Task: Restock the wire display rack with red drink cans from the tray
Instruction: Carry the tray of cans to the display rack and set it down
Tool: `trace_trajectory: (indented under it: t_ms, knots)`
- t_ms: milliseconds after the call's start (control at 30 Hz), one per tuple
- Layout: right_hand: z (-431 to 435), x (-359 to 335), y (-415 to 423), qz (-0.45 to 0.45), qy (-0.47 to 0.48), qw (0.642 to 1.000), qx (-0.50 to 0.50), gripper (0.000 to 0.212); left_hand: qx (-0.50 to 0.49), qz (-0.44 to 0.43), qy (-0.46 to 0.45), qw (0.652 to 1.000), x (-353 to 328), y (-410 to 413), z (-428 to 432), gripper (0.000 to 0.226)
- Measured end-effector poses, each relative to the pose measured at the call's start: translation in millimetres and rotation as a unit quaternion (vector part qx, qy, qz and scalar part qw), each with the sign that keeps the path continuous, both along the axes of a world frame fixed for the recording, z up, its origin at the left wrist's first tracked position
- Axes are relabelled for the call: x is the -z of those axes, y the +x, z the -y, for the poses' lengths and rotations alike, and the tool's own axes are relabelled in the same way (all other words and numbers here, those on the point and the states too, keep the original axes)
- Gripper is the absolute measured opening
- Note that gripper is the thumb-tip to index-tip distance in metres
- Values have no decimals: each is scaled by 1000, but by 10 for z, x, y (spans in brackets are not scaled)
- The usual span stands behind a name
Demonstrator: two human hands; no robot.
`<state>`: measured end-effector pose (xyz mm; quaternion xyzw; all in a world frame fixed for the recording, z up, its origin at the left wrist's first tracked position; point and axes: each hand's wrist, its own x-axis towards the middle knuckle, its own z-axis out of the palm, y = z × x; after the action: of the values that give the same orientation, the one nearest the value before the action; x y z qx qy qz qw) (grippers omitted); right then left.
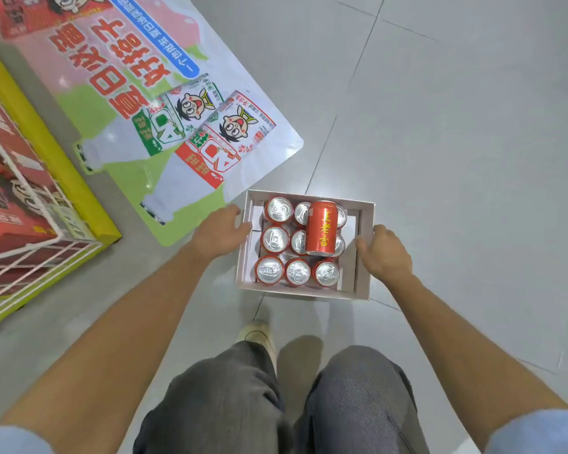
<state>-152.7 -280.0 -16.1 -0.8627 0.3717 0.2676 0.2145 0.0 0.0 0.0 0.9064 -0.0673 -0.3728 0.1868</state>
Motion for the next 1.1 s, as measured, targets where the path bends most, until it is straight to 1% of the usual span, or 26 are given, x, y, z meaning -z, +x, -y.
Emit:
trace_trajectory:
  t_ms: [67,133,200,267,367,433,600,767,933,1100]
  knots:
    - [-12,209,7,59,18,996,66,45,-46,-20,-31,998,254,-33,12,38]
    - [-40,373,7,123,61,981,140,39,-89,-34,-62,994,500,-107,37,29]
    - [-73,500,-27,174,97,958,209,31,-162,-37,-91,982,709,-204,89,33]
    - [-87,615,-83,206,111,941,245,22,-218,-12,-109,970,862,-288,141,35]
    - [-77,758,-114,217,130,927,276,21,-269,35,-116,955,1021,-363,201,32]
    - [-55,823,-112,229,142,919,289,23,-282,57,-114,951,1064,-360,217,31]
    - [-30,925,-139,241,145,914,292,22,-278,69,-105,952,1099,-357,211,33]
    - [-16,947,-134,246,179,905,297,28,-274,79,-102,953,1062,-354,223,33]
    - [-25,875,-147,258,184,897,310,29,-292,57,-107,949,981,-363,212,39]
    - [24,607,-108,289,187,888,304,27,-301,69,-122,943,751,-321,247,33]
